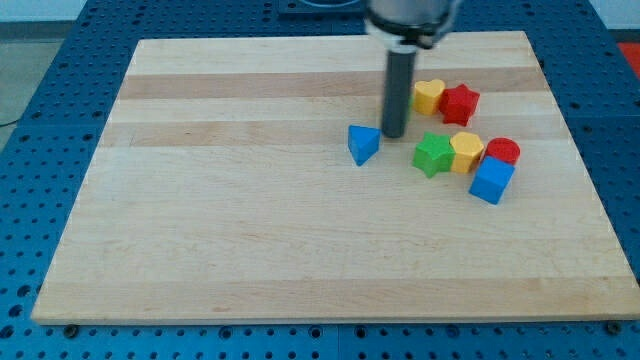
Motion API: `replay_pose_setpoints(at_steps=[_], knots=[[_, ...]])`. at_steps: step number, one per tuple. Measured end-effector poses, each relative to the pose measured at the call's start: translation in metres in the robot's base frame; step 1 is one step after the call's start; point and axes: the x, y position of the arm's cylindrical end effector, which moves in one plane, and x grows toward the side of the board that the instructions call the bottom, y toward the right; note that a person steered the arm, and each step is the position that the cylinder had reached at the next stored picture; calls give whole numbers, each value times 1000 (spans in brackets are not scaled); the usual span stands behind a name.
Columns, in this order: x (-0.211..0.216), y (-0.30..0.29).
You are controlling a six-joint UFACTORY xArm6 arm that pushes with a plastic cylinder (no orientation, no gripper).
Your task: Separate the red star and yellow heart
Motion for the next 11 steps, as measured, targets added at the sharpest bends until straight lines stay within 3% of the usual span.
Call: replay_pose_setpoints(at_steps=[2, 4, 8, 9, 11], knots=[[-1, 108], [-44, 98], [-48, 14], [-48, 9], [-46, 56]])
